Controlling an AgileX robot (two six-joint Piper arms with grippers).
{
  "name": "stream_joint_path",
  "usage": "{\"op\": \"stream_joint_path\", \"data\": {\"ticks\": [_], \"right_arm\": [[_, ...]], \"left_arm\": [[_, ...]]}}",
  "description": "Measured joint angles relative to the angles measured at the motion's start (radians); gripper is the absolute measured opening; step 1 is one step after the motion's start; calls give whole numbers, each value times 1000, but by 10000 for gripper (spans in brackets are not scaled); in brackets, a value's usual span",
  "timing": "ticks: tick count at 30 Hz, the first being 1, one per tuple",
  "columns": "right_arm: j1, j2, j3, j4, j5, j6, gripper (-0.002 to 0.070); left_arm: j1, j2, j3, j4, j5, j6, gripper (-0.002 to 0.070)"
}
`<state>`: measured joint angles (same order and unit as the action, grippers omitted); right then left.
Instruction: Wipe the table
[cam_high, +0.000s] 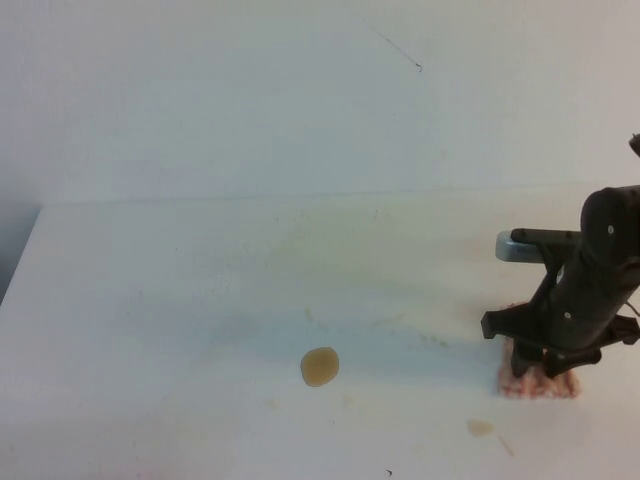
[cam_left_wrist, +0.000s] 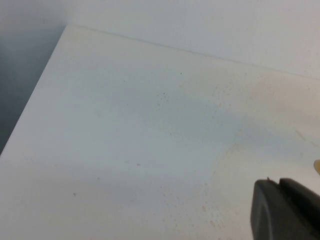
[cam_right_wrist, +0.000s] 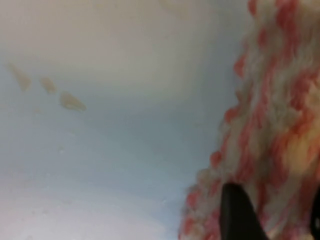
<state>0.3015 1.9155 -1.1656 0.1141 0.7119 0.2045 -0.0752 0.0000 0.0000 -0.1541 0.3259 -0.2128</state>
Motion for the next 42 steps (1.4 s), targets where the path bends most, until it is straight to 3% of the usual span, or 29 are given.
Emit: {"op": "stream_joint_path", "data": {"ticks": [4, 5, 16, 24, 33, 42], "right_arm": [[0, 20, -2, 4, 23, -38, 17], [0, 23, -2, 14, 25, -59, -1], [4, 18, -152, 223, 67, -253, -1], [130, 22, -318, 325, 94, -356, -1], [355, 117, -497, 303, 156, -494, -1], [447, 289, -620, 38, 283, -399, -1]], "left_arm": [[0, 0, 0, 0, 0, 0, -3], [0, 0, 0, 0, 0, 0, -3], [0, 0, 0, 0, 0, 0, -3], [0, 0, 0, 0, 0, 0, -3], [0, 0, 0, 0, 0, 0, -3], [0, 0, 0, 0, 0, 0, -3]]}}
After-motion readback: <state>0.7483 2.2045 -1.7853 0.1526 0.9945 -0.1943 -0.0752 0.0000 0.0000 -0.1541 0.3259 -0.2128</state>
